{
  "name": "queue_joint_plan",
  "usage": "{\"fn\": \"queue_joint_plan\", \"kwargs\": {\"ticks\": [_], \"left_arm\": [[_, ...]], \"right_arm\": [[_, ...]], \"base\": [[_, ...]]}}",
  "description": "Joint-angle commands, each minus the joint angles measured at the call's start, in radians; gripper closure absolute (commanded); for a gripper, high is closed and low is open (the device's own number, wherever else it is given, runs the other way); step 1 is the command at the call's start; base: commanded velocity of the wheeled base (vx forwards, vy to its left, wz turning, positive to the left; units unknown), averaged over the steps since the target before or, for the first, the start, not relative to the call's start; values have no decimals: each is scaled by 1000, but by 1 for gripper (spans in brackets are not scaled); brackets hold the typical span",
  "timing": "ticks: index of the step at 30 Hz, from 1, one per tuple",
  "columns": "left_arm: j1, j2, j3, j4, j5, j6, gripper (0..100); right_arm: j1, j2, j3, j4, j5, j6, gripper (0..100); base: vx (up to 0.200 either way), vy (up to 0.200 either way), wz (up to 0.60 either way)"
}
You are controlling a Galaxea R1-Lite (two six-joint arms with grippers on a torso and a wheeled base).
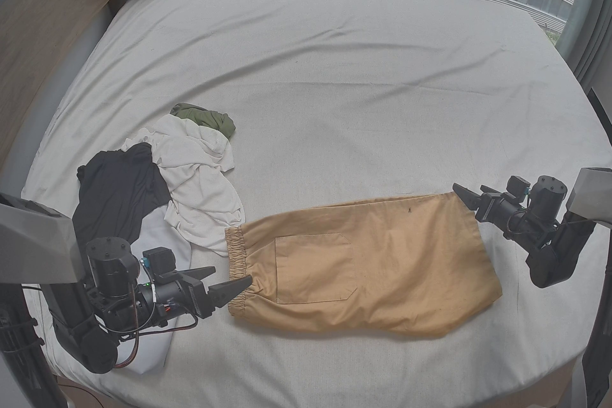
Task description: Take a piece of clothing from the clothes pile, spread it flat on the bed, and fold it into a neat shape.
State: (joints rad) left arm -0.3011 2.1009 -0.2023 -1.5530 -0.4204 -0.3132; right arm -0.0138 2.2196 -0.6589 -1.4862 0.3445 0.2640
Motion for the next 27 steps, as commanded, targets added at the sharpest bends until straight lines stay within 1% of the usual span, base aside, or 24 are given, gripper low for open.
{"fn": "queue_joint_plan", "kwargs": {"ticks": [1, 3, 12, 20, 23, 27], "left_arm": [[0, 38, 0, -1, 0, -1, 0], [-1, 54, 0, -1, 0, -1, 0], [-6, 149, -32, -2, 0, -3, 0], [-6, 186, -69, -2, 2, -20, 0], [-10, 189, -89, -2, 2, -53, 0], [-38, 197, -112, -2, 3, -106, 0]], "right_arm": [[-9, -44, 5, 4, 1, 9, 0], [-11, -46, 4, 3, 1, 20, 0], [-11, -61, 4, 1, 1, 20, 0], [-9, -60, 4, -5, 1, 21, 0], [-9, -58, 4, -5, 1, 21, 0], [-8, -57, 5, -8, 1, 21, 0]], "base": [[0, 0, 0], [0, 0, 0], [0, 0, 0], [0, 0, 0], [0, 0, 0], [0, 0, 0]]}}
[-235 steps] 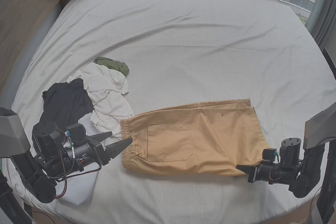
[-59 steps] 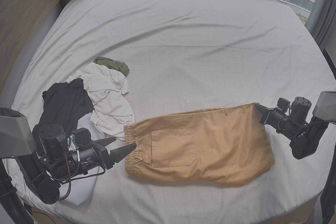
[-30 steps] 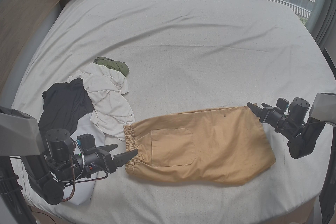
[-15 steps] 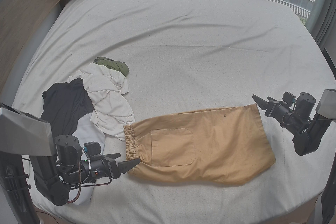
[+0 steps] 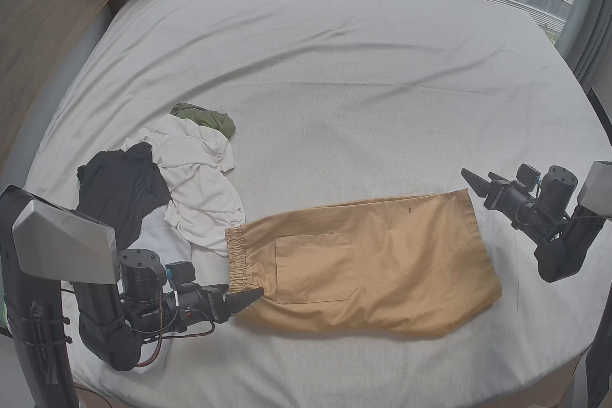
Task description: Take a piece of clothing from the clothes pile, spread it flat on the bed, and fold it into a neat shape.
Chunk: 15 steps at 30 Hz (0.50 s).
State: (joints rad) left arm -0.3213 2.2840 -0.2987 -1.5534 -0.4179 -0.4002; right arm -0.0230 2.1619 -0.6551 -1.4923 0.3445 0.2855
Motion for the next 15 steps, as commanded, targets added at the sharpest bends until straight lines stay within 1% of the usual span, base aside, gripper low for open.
{"fn": "queue_joint_plan", "kwargs": {"ticks": [1, 8, 13, 15], "left_arm": [[-22, 15, -17, -2, 1, -23, 0], [-32, 40, -45, -2, 1, -46, 0], [-42, 48, -65, -2, 1, -85, 0], [-47, 48, -83, -2, 1, -123, 0]], "right_arm": [[2, 1, 2, -2, 1, 0, 0], [3, 1, 2, -3, 1, 0, 0], [8, 4, 3, -3, 1, 0, 0], [8, 4, 3, -3, 1, 0, 0]], "base": [[0, 0, 0], [0, 0, 0], [0, 0, 0], [0, 0, 0]]}}
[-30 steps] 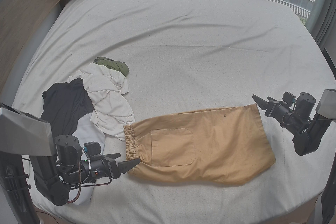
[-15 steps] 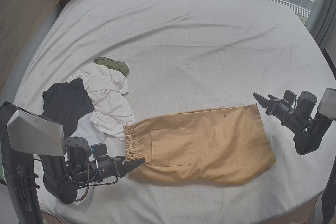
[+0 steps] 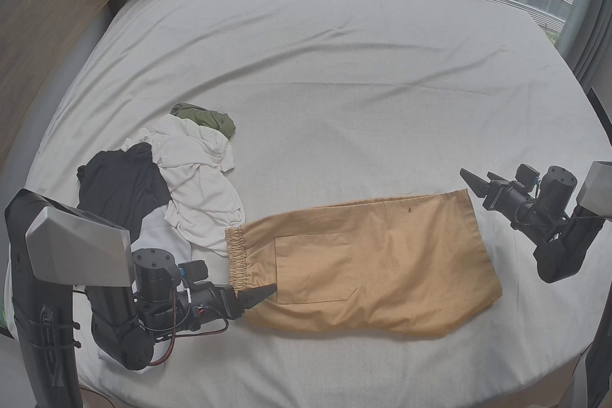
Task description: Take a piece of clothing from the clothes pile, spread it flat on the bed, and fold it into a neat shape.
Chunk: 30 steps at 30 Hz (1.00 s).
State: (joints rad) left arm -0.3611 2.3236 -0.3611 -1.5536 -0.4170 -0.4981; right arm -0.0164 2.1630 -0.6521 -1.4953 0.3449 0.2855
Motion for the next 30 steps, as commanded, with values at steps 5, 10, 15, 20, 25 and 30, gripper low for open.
{"fn": "queue_joint_plan", "kwargs": {"ticks": [5, 10, 15, 20, 25, 30], "left_arm": [[-12, 8, -45, -3, 0, -86, 0], [-25, 10, -61, -2, 0, -134, 0], [-27, 14, -73, -2, 0, -180, 0], [-24, 31, -90, -2, 3, -181, 100], [-19, 40, -104, -2, 35, -181, 100], [-16, 13, -90, -2, 46, -185, 100]], "right_arm": [[3, 6, 2, 0, 0, 0, 0], [4, 8, 3, -2, 0, 0, 0], [4, 9, 3, -2, 0, 0, 0], [4, 9, 3, -2, 0, 0, 0], [4, 11, 5, -2, 0, 0, 0], [3, 11, 5, -2, -1, 0, 0]], "base": [[0, 0, 0], [0, 0, 0], [0, 0, 0], [0, 0, 0], [0, 0, 0], [0, 0, 0]]}}
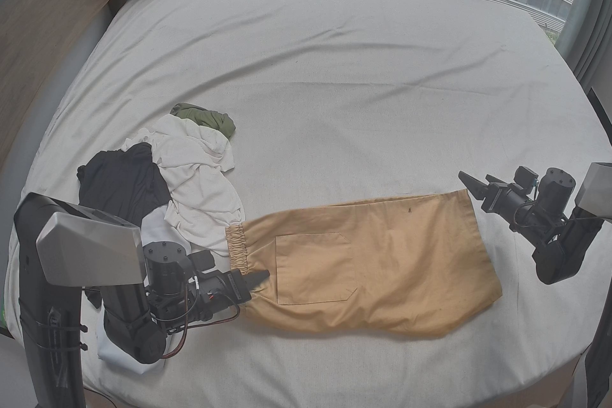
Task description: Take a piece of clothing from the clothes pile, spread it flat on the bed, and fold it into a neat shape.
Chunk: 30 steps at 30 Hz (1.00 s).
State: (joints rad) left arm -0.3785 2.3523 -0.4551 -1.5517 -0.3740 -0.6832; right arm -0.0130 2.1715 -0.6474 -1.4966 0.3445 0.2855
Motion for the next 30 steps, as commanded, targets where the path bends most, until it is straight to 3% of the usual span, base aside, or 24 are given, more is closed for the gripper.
{"fn": "queue_joint_plan", "kwargs": {"ticks": [1, 16, 22, 30], "left_arm": [[3, -28, 6, -4, 3, -1, 100], [84, -88, 53, -2, -9, 7, 100], [165, -150, 79, -1, -85, 1, 100], [236, -163, 93, -1, -103, 2, 100]], "right_arm": [[-1, 2, 0, -1, 1, 0, 0], [-5, 28, 11, -30, -1, -5, 0], [-1, 28, 14, -30, -1, -5, 0], [-1, 28, 14, -30, -1, -5, 0]], "base": [[0, 0, 0], [0, 0, 0], [0, 0, 0], [0, 0, 0]]}}
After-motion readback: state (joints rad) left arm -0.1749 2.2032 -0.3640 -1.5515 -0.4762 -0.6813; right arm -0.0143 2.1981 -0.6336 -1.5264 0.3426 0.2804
